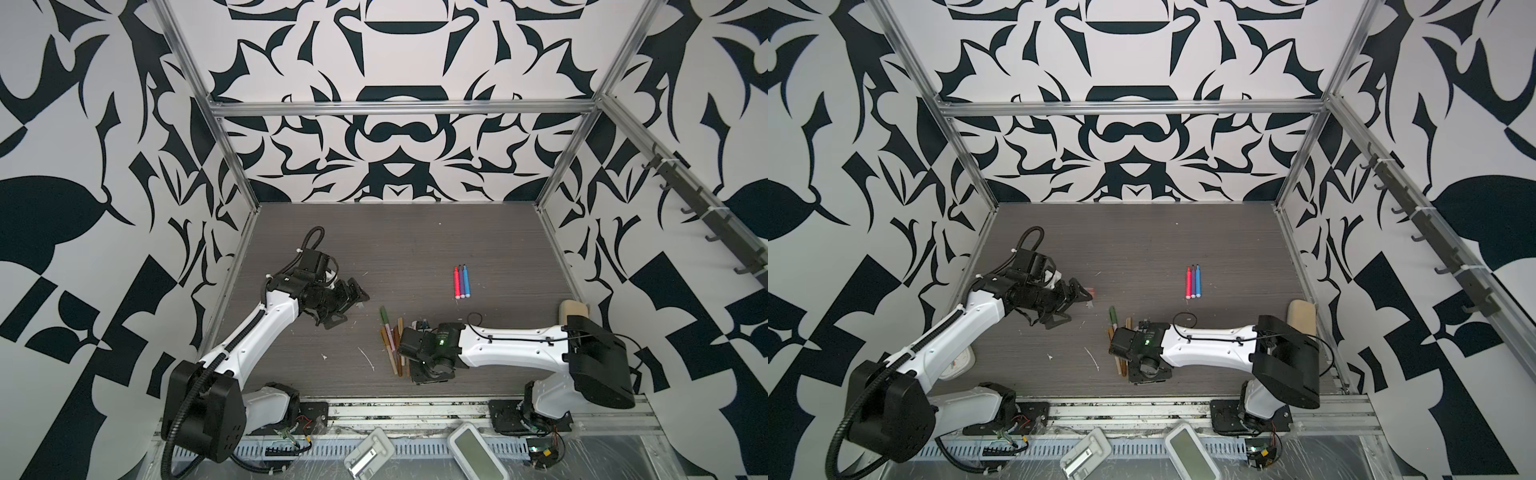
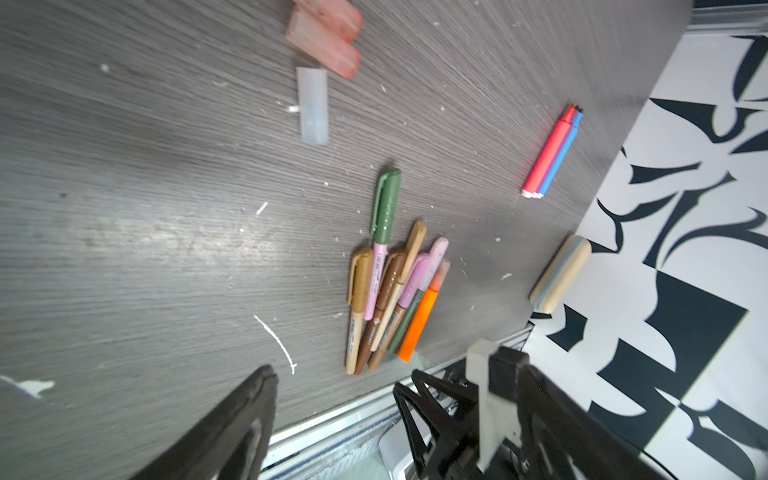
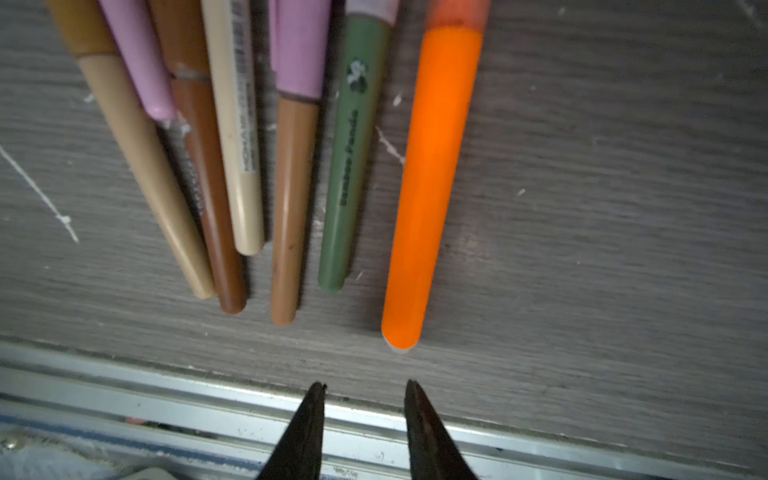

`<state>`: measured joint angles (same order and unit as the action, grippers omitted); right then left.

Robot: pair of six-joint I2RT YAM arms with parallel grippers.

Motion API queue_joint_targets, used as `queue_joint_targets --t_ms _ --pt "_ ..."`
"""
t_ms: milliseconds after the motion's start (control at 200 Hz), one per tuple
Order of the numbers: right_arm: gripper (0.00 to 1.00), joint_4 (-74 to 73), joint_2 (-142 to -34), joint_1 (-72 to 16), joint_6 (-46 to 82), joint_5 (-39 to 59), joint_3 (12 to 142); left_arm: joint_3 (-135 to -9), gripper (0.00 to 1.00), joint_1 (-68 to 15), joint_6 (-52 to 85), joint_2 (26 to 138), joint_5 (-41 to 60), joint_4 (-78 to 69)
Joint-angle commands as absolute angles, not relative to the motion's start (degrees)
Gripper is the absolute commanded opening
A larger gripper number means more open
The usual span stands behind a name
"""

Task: Open the pen caps
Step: 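Lower the right gripper onto the orange highlighter in the pile and close, then lift the orange highlighter toward the left gripper while the left arm reaches over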

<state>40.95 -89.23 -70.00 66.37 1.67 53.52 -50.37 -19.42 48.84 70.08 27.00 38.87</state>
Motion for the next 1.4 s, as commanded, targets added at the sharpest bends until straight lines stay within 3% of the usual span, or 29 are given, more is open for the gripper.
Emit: queue_joint_targets --t_ms 0,730,985,1165,1395 --pt "0.36 41.84 -88.33 -70.04 70.72 -1.55 55.56 -49.92 0.91 -19.49 49.12 67.91 29.81 40.14" --pt "0.33 39.57 -94.98 -64.79 67.18 1.58 53.44 -50.63 0.89 -19.44 46.49 66.99 33.04 44.03" --pt "0.22 37.09 -95.62 -62.32 64.98 2.55 52.33 -50.39 0.87 -19.51 46.01 67.38 35.08 43.24" --pt "0.00 39.52 -92.15 -59.77 61.43 1.32 52.33 -48.52 0.86 -19.51 45.54 68.30 36.86 42.13" --pt "0.00 45.55 -86.45 -49.31 45.71 7.60 60.60 -49.48 0.88 -20.04 49.04 72.44 36.99 36.45"
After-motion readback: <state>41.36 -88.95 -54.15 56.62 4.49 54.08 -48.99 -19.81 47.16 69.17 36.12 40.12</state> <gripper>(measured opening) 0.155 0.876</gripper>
